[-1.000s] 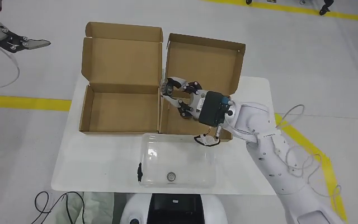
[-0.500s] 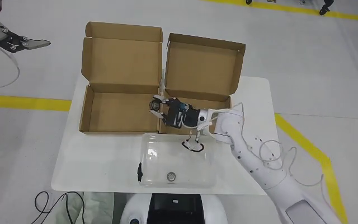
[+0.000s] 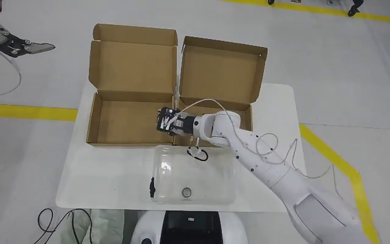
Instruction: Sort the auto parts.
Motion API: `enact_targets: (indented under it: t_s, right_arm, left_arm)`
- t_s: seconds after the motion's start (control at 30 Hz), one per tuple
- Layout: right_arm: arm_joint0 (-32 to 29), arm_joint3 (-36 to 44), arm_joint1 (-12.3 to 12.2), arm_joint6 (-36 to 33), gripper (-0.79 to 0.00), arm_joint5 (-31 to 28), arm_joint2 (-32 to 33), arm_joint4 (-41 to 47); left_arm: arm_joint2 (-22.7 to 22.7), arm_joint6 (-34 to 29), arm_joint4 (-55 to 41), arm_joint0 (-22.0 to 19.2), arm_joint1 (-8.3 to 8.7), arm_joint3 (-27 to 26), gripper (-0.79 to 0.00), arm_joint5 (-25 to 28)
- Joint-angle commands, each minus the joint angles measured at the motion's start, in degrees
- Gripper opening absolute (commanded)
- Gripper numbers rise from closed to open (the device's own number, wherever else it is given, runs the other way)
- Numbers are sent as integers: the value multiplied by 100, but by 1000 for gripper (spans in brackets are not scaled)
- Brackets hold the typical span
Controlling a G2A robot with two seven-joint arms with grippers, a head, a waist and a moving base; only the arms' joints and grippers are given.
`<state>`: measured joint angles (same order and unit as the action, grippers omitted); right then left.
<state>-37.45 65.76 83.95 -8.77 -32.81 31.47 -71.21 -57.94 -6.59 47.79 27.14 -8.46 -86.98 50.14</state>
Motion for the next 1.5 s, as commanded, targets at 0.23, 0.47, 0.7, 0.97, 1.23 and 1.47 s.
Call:
enact_targets:
  t_s: [0.23,0.47,0.7,0.97,1.23,1.47]
  right_arm:
    - [630,-1453,686,34,-785,-36,-583,418]
    - [920,-2436,1207,309,-785,-159,-895,535]
    - [1100,-3235,1709,430,-785,-250,-1119,581]
    - [1249,-3952,2118,636,-403,-322,-1219,511]
    - [1359,-4430,2341,892,-237,-329,-1219,404]
    - [1424,-4459,2410,1310,-175,-406,-1222,164]
  left_arm:
    - [0,0,0,0,0,0,0,0]
    - [0,0,0,0,0,0,0,0]
    - [0,0,0,0,0,0,0,0]
    - [0,0,0,0,0,0,0,0]
    - [0,0,0,0,0,0,0,0]
    - [0,0,0,0,0,0,0,0]
